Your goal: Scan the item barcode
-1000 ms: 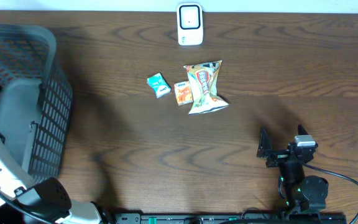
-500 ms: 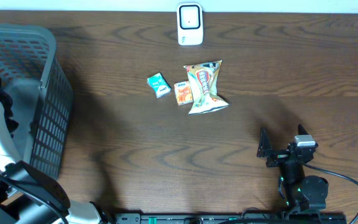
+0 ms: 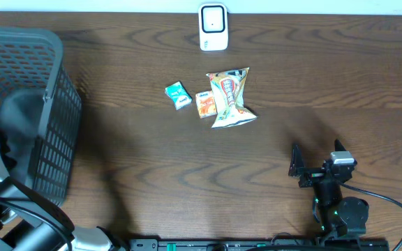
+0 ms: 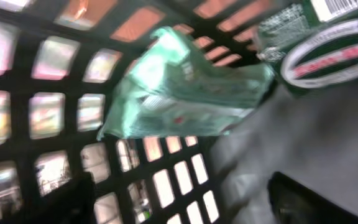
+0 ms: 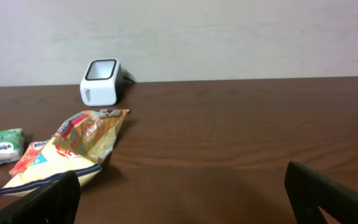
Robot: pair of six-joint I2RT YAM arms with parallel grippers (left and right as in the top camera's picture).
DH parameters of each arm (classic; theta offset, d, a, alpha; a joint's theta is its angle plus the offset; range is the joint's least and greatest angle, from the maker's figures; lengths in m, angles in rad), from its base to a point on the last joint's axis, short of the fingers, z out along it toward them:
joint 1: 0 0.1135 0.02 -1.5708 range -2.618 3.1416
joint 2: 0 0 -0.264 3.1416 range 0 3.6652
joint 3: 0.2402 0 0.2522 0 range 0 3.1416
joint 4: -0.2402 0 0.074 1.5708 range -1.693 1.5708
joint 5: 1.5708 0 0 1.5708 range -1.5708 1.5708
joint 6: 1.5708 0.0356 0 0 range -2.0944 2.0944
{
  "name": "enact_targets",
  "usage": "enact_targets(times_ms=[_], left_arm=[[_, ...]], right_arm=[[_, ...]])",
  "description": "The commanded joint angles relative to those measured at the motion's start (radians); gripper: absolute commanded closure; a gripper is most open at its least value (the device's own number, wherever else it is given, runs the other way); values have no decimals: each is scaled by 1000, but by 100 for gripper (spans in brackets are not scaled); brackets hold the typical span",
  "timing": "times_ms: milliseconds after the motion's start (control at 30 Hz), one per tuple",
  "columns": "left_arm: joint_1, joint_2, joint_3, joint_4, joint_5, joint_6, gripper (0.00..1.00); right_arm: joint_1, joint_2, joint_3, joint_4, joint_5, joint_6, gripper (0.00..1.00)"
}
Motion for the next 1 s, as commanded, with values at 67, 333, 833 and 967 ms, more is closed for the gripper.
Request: enact_targets(times_ms=[67, 333, 833, 967], left_arm=[[41, -4, -3, 49, 168, 192, 17], [56, -4, -3, 107, 151, 298, 33], [48, -5, -3, 154, -30, 306, 31], [54, -5, -3, 178, -27, 305, 31]], right_arm=[[-5, 0, -1, -3, 0, 13, 1], [-5, 0, -1, -3, 0, 13, 1], [-5, 0, -1, -3, 0, 13, 1], [-5, 0, -1, -3, 0, 13, 1]])
